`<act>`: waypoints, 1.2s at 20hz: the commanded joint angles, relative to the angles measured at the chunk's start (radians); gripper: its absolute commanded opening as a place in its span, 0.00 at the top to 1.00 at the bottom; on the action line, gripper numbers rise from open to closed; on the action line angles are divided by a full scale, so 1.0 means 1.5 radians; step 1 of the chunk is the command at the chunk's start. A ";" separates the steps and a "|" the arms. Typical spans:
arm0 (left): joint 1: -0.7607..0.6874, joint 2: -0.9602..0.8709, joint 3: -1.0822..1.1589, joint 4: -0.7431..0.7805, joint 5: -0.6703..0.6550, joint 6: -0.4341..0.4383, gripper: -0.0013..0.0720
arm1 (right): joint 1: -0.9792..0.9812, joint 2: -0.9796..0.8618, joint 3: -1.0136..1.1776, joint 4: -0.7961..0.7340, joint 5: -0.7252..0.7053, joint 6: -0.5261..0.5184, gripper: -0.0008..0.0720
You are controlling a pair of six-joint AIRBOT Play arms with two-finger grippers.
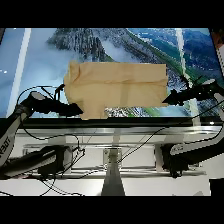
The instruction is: Fold the clothes and pants, and hang the long-sleeved shirts on hangers.
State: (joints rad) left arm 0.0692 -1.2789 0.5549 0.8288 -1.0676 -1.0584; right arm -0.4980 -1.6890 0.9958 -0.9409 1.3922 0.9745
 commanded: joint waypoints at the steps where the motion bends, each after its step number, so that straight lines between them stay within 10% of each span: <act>1: -0.042 -0.021 -0.004 -0.030 0.047 0.004 0.52 | 0.000 0.001 0.001 0.002 -0.001 0.000 0.97; 3: -0.041 -0.021 -0.001 -0.030 0.042 0.037 0.57 | 0.000 0.001 0.004 0.004 0.004 0.000 0.97; 6: -0.029 -0.021 0.030 -0.030 0.019 0.094 0.96 | 0.000 0.002 0.022 0.062 0.020 -0.002 0.98; 14: 0.002 -0.021 0.270 -0.036 0.070 0.135 0.96 | 0.033 0.075 0.092 0.261 0.012 -0.080 0.98; 19: -0.027 -0.036 0.298 -0.150 0.428 0.135 0.96 | 0.163 0.091 0.127 0.276 -0.253 -0.009 0.98; 24: -0.080 -0.126 0.321 -0.160 0.563 0.135 0.96 | 0.261 0.090 0.130 0.278 -0.588 0.082 0.98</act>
State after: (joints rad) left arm -0.0105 -1.4010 1.0077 0.6155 -0.4023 -0.8562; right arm -0.1875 -1.5566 1.1839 -0.5320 0.8284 1.0191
